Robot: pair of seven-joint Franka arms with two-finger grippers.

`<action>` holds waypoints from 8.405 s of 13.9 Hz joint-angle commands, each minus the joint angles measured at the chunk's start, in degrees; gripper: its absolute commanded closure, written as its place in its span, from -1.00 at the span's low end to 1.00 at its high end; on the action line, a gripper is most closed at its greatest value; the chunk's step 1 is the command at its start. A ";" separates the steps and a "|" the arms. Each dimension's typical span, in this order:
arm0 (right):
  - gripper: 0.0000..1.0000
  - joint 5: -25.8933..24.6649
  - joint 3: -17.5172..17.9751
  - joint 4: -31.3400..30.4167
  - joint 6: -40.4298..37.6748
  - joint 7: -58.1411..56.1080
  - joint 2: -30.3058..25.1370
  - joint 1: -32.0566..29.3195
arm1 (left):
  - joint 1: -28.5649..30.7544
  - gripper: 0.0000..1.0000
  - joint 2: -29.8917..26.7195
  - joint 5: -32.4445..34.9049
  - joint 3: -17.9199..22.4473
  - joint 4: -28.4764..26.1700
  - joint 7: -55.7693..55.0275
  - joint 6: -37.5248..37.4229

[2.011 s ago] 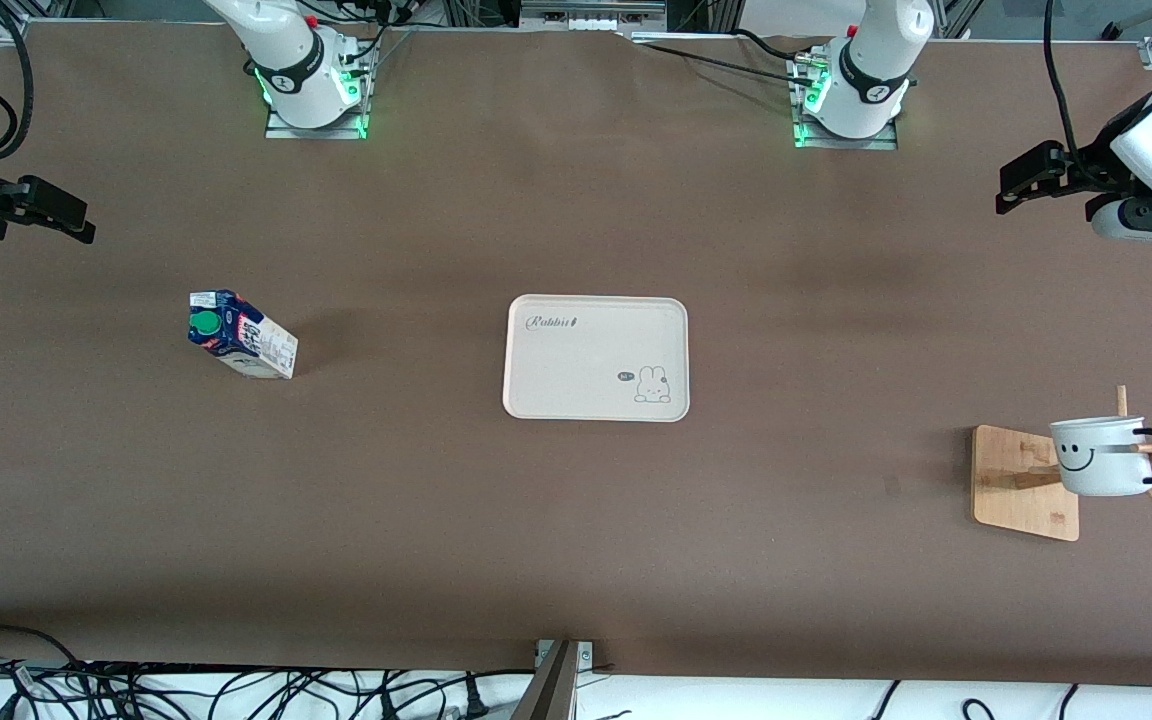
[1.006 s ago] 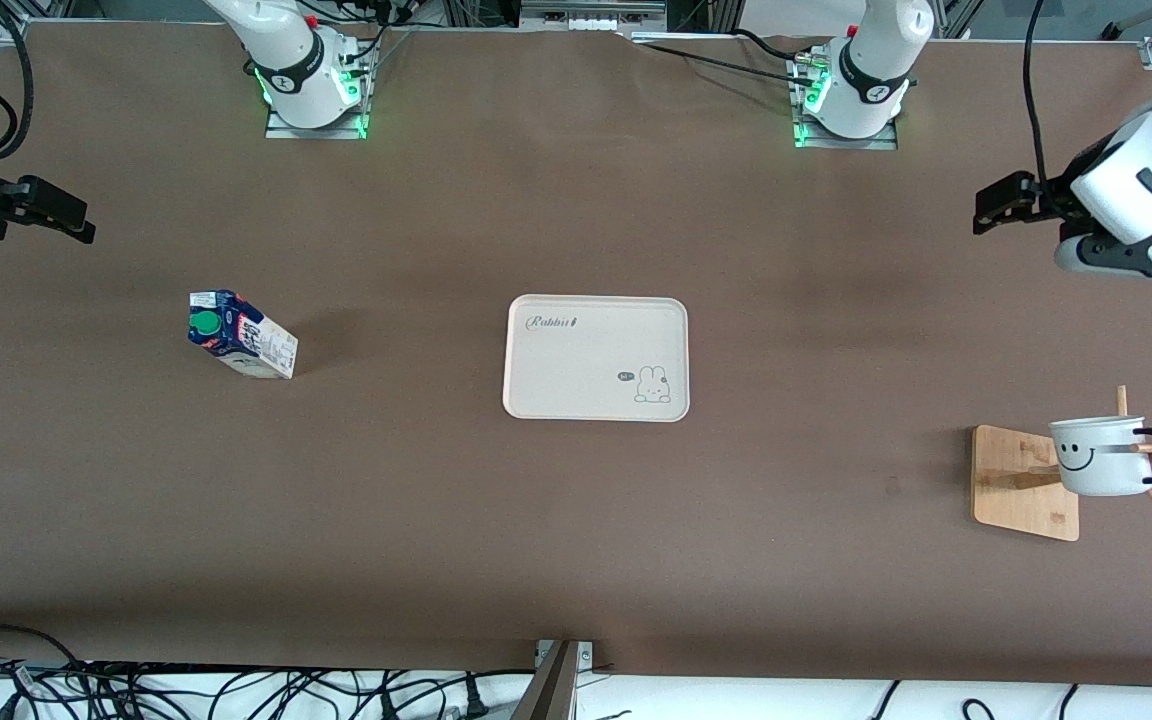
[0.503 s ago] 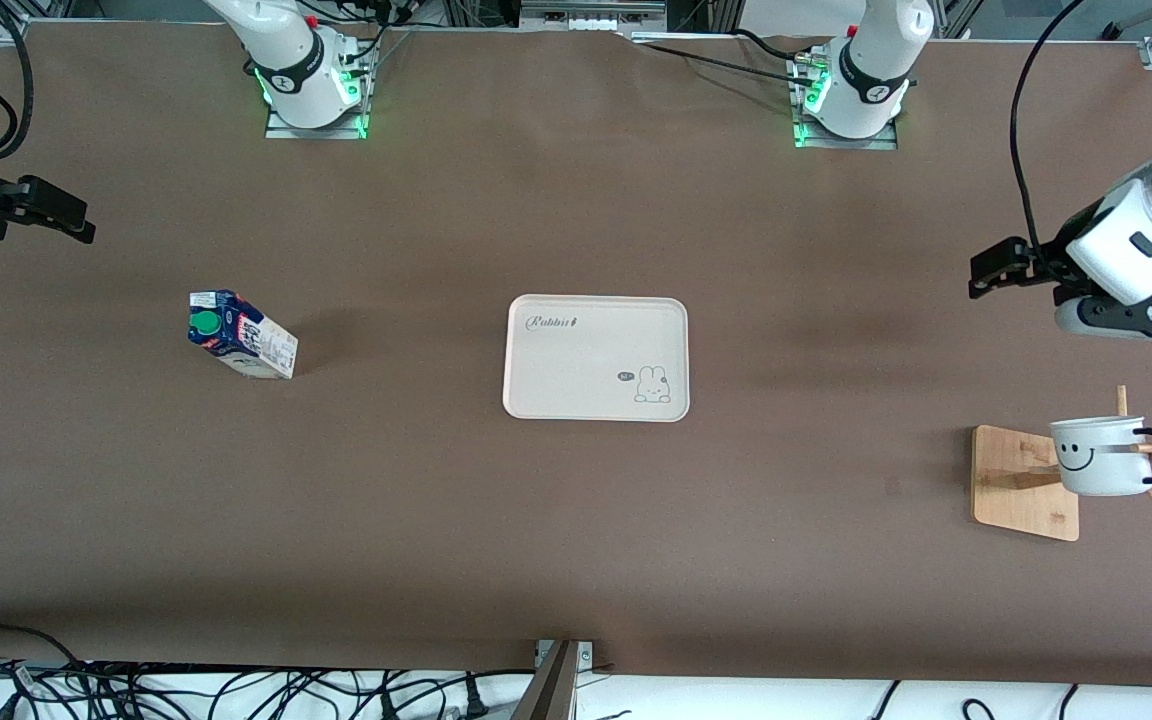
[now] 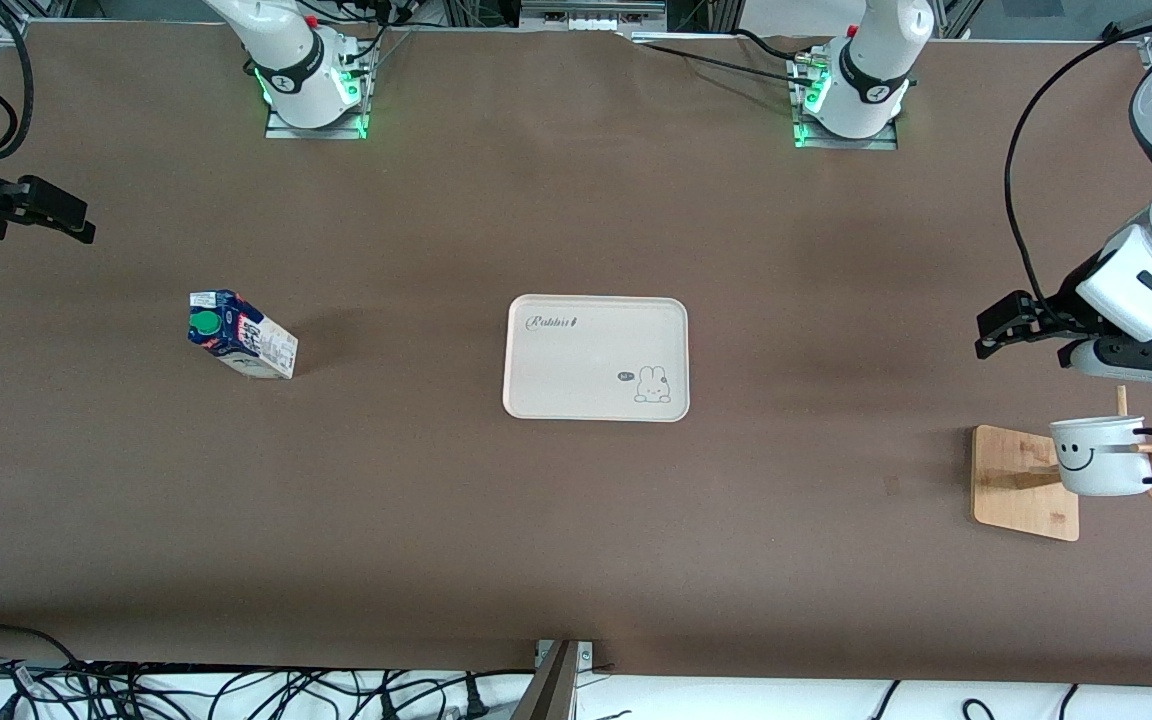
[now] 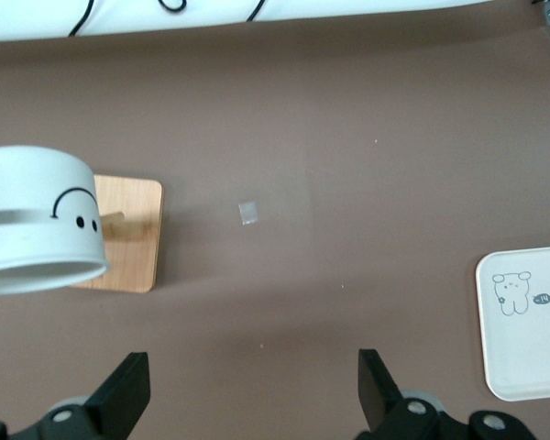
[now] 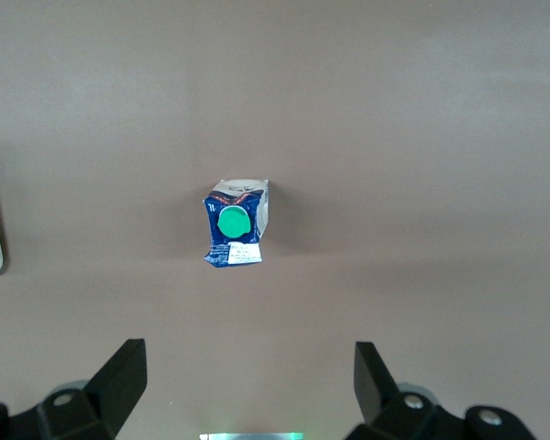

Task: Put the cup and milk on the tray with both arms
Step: 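Move the left gripper toward the white mug on the wooden stand, then lower the left gripper over the white mug's rim, then close the left gripper on the white mug's rim, then lift the white mug off the stand with the left gripper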

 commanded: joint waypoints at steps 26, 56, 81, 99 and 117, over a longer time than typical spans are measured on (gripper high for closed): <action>-1.00 -0.12 0.63 1.09 -1.12 0.61 0.28 -0.66 | 3.38 -1.00 -15.11 -4.24 -0.62 -51.15 3.47 76.93; -1.00 -0.12 0.46 1.09 -1.12 0.61 0.28 -0.74 | 9.71 -1.00 2.03 4.55 -0.62 -40.27 3.47 87.61; -1.00 -0.12 0.46 1.09 -1.12 0.61 0.28 -0.74 | 10.94 -0.59 8.80 9.73 -0.44 -31.56 3.56 87.61; -1.00 -0.12 0.46 1.09 -1.12 0.61 0.29 -0.74 | 11.29 1.00 6.26 10.17 -3.25 -33.67 2.50 87.52; -1.00 -0.12 0.46 1.09 -1.12 0.53 0.28 -0.74 | 11.21 1.00 3.54 9.38 -18.97 -38.69 -15.31 72.54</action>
